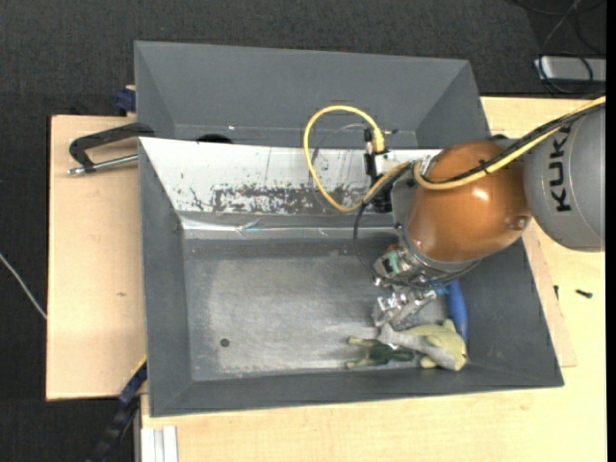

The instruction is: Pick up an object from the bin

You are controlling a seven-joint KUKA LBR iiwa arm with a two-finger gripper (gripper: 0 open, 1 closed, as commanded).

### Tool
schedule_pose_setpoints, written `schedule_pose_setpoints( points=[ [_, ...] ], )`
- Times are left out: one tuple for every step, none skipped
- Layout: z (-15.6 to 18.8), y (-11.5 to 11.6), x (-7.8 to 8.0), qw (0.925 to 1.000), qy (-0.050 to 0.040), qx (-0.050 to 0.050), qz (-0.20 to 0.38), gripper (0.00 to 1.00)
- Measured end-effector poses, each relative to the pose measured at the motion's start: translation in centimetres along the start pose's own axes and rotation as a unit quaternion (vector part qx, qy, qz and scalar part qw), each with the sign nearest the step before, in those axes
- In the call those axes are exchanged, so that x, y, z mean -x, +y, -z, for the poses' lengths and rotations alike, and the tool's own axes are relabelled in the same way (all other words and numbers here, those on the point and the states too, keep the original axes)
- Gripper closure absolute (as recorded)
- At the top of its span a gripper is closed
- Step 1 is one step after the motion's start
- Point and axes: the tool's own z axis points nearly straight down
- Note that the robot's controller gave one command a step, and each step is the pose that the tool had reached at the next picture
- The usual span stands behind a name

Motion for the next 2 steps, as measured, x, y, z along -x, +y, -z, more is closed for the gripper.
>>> schedule_pose_setpoints(
  points=[
    [10.1,2.4,-1.0,1.0,0.0029,-0.006,0.002,1.0],
    [14.6,1.7,-2.6,0.9999,0.0028,-0.006,0.012,1.0]
  ],
)
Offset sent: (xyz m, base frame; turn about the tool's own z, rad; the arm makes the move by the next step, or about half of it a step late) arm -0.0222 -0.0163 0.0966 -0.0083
